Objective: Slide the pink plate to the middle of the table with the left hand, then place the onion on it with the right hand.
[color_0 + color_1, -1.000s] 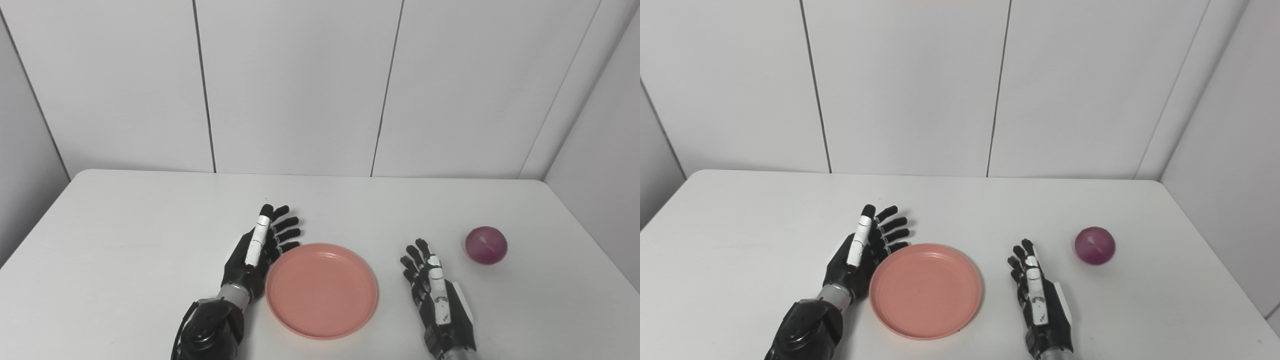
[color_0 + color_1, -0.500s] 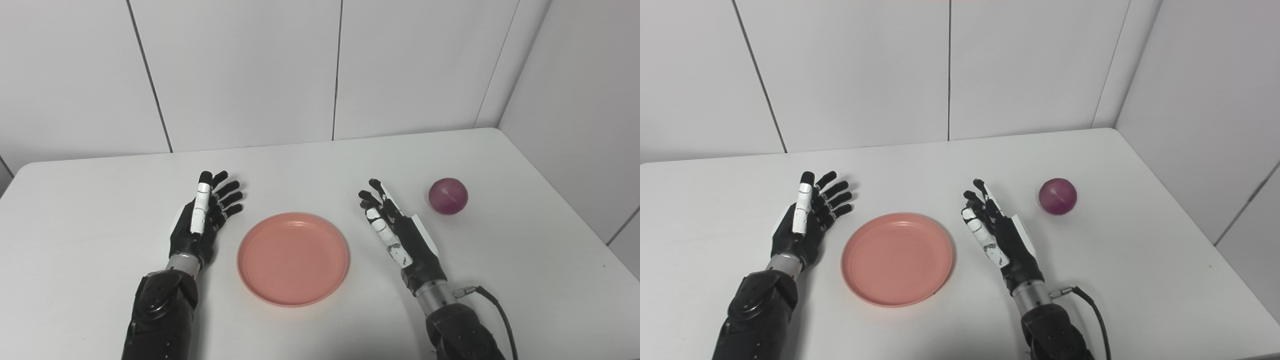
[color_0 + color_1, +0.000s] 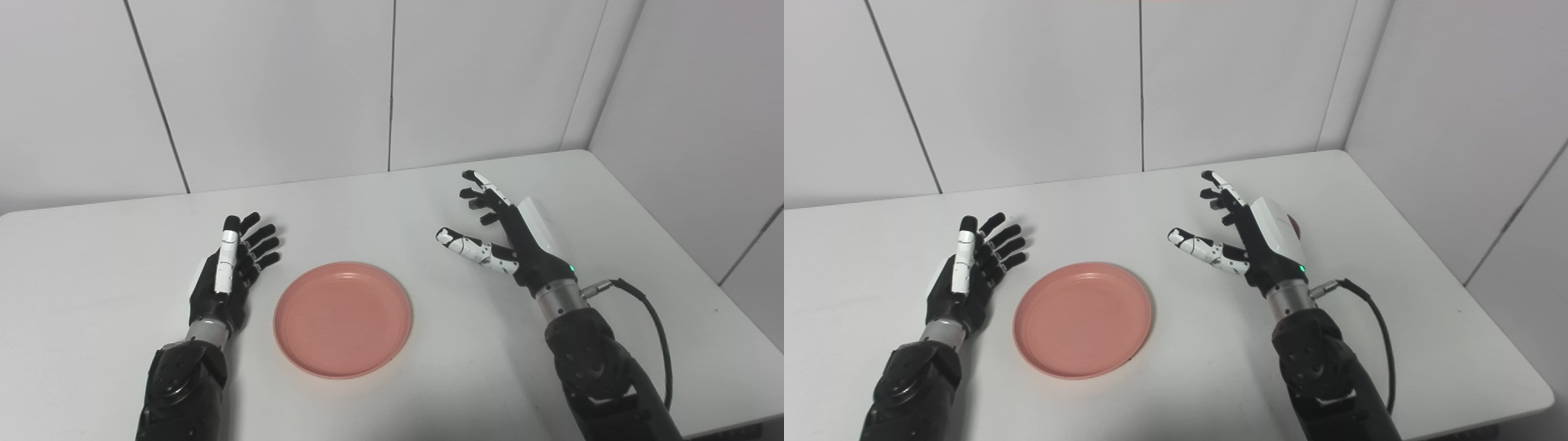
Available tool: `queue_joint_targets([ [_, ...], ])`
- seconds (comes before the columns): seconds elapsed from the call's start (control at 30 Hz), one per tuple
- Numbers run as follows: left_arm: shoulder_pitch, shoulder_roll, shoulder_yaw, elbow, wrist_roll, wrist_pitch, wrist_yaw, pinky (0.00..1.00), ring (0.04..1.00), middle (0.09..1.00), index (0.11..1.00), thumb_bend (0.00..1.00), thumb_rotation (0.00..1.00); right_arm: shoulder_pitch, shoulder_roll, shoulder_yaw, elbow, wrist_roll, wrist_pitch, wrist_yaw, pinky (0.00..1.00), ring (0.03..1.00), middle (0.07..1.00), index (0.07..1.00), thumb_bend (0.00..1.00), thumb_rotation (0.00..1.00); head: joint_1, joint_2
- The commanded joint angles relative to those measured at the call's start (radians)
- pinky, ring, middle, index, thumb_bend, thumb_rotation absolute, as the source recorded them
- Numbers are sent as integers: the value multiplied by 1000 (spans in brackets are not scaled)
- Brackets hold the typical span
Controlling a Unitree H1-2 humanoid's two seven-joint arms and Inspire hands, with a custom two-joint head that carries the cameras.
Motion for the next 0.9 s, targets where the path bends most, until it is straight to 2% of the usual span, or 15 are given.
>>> queue_joint_targets([
  [0.0, 8, 17, 2, 53, -8, -10, -13, 822, 832, 824, 863, 764, 896, -43, -49, -10, 5, -75, -53, -42, 628, 743, 818, 891, 829, 796, -7, -12],
  [0.1, 8, 29, 6, 99, -8, -57, -33, 844, 845, 833, 877, 748, 906, -56, -72, -16, 31, -125, -53, -62, 647, 749, 825, 886, 822, 771, -40, -61],
  [0.23, 3, 37, 15, 144, -8, -90, -35, 857, 852, 833, 880, 749, 902, -63, -86, -17, 71, -178, -64, -109, 667, 762, 823, 885, 806, 754, -75, -103],
  [0.33, 4, 40, 21, 154, -10, -96, -38, 849, 851, 838, 882, 688, 920, -64, -84, -9, 104, -229, -72, -157, 706, 774, 826, 873, 800, 756, -90, -120],
  [0.37, 5, 41, 23, 156, -12, -97, -41, 847, 851, 838, 883, 679, 923, -65, -80, -6, 112, -244, -70, -168, 717, 779, 828, 873, 799, 758, -103, -138],
  [0.47, 10, 43, 27, 146, -15, -79, -38, 858, 863, 851, 898, 630, 952, -62, -69, 13, 144, -305, -65, -213, 777, 805, 841, 869, 795, 775, -121, -161],
  [0.57, 19, 42, 30, 115, -20, -41, -32, 893, 882, 867, 921, 559, 993, -61, -58, 32, 182, -357, -56, -255, 821, 832, 845, 867, 800, 787, -130, -170],
  [0.63, 23, 40, 30, 91, -25, -14, -29, 926, 899, 881, 941, 536, 999, -62, -50, 37, 195, -364, -45, -255, 851, 849, 858, 881, 794, 796, -134, -170],
  [0.77, 31, 37, 32, 44, -24, 36, -17, 931, 901, 877, 946, 534, 1000, -68, -45, 39, 223, -365, -43, -253, 879, 857, 865, 890, 788, 791, -133, -163],
  [0.87, 38, 38, 29, 11, -18, 62, -12, 925, 904, 877, 946, 531, 1000, -77, -48, 41, 254, -368, -46, -263, 870, 853, 862, 885, 790, 782, -129, -143],
])
